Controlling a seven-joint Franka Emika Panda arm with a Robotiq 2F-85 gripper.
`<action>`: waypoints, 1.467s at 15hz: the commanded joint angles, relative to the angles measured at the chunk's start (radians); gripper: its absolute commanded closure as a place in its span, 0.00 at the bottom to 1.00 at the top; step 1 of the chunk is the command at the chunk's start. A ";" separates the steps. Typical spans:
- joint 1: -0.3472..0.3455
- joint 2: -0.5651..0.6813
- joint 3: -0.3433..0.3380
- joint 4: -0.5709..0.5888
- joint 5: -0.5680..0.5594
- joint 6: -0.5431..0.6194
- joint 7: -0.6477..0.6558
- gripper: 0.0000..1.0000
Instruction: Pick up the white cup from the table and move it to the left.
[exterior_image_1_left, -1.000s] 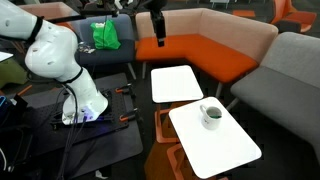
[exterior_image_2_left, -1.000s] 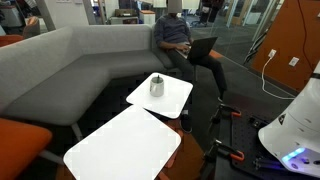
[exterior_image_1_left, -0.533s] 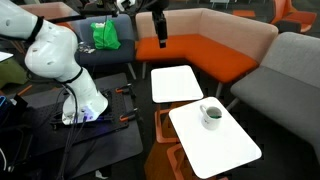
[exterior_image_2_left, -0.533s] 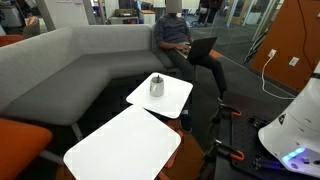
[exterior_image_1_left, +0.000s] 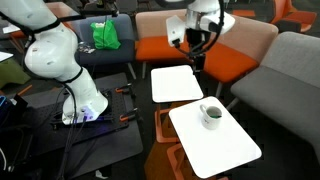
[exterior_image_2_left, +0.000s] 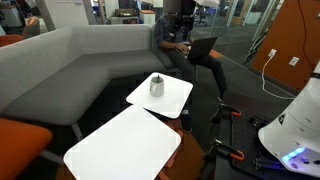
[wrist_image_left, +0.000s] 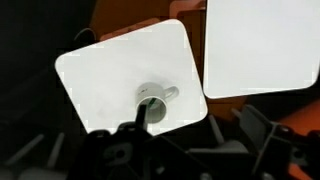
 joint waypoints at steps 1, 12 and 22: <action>-0.028 0.246 0.043 0.194 0.077 -0.009 -0.009 0.00; -0.112 0.612 0.135 0.474 0.075 0.017 0.009 0.00; -0.115 0.612 0.136 0.482 0.075 0.017 0.008 0.00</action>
